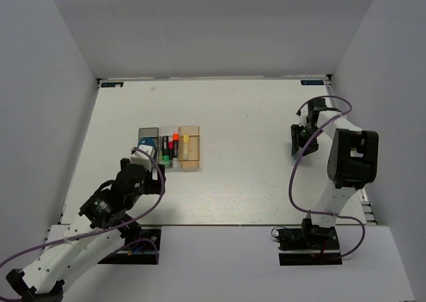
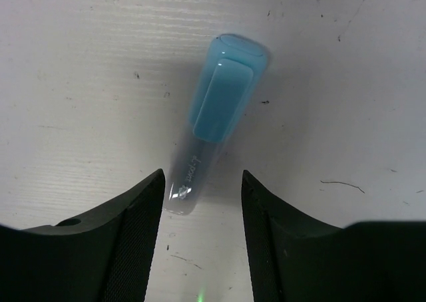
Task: Sort the stationery into containers
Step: Pick up the pen from the center of the board.
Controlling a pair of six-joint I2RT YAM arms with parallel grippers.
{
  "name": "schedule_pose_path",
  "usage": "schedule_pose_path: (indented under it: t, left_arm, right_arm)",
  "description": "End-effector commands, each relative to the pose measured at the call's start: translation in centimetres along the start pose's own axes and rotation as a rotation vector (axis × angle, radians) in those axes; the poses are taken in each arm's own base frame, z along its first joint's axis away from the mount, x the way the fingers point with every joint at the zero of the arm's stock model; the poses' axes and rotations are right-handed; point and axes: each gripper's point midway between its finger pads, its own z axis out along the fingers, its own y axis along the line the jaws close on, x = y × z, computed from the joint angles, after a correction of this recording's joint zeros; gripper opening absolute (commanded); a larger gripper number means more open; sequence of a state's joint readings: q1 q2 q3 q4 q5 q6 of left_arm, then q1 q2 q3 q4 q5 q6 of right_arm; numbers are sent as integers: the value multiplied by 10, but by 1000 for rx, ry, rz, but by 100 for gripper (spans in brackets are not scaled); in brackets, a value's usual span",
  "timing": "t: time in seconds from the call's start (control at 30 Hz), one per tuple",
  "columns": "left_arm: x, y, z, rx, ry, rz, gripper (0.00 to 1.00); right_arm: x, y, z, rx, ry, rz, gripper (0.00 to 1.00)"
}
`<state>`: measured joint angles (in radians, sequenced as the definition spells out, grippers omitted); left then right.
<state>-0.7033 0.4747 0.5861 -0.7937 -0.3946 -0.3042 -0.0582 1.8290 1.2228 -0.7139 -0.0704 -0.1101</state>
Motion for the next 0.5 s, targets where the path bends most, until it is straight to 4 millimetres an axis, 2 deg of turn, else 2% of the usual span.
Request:
schedule_pose_path:
  t: [0.0, 0.17, 0.27, 0.3, 0.33, 0.47]
  left_arm:
    - [-1, 7, 0, -33, -20, -8, 100]
    - [3, 8, 1, -41, -14, -15, 100]
    - [3, 10, 1, -50, -16, -20, 100]
    - [4, 11, 1, -52, -16, -21, 100]
    - [2, 11, 0, -53, -27, -26, 100]
    - [5, 14, 0, -67, -24, -29, 100]
  right_arm:
    - [-5, -1, 6, 39, 13, 62, 53]
    - [7, -13, 21, 174, 55, 82, 50]
    - [14, -13, 30, 187, 78, 104, 47]
    - [17, -12, 33, 178, 96, 105, 42]
    - [19, -11, 34, 172, 108, 102, 27]
    - [23, -6, 37, 142, 137, 95, 0]
